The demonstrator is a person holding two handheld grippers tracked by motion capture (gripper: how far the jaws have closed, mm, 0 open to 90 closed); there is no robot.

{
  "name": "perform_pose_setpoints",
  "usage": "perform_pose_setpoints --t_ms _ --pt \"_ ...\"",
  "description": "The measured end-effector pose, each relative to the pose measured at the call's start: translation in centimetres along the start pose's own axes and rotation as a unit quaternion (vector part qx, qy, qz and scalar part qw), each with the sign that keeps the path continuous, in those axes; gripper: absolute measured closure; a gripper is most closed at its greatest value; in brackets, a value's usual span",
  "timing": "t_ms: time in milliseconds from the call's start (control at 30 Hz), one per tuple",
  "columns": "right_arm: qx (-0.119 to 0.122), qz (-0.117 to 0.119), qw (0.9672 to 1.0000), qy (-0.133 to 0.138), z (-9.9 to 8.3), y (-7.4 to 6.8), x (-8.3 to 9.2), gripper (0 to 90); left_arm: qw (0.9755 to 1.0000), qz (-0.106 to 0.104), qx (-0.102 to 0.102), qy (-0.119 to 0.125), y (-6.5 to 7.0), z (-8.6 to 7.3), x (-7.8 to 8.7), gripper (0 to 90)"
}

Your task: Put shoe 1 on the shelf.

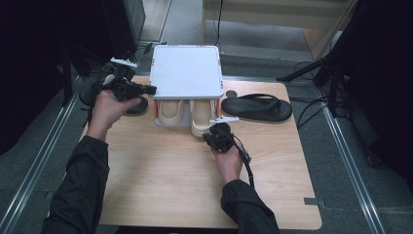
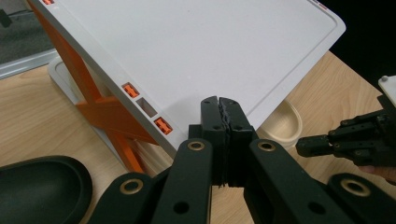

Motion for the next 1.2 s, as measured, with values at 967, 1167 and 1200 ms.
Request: perform_pose_setpoints --t_ms 967,1167,1200 --pt "-0.003 0.01 0.9999 -0.005 2.1 -1.4 -3.1 64.5 1.0 -0.005 0.0 0.003 0.0 0.0 0.0 87.8" --pt "0.002 0.042 0.9991 -0.002 1.2 -1.3 -1.6 53.9 0.9999 -0.009 -0.003 0.006 0.1 0.0 0.0 81.5" --pt "0.006 0.047 0.9989 0.003 1.1 -1.2 -1.3 53.8 0.9999 -0.01 -0.002 0.006 0.1 0.1 0.0 80.5"
Point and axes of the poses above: each handheld gripper's, and its own axes: x roughly backward along the jaws, z roughly out of its top, y roughly to its right, the point moved 2 cm from there along -x, roughly forward along the jaws, and after that the axes turned 9 degrees about -x, right-handed, at the moved point
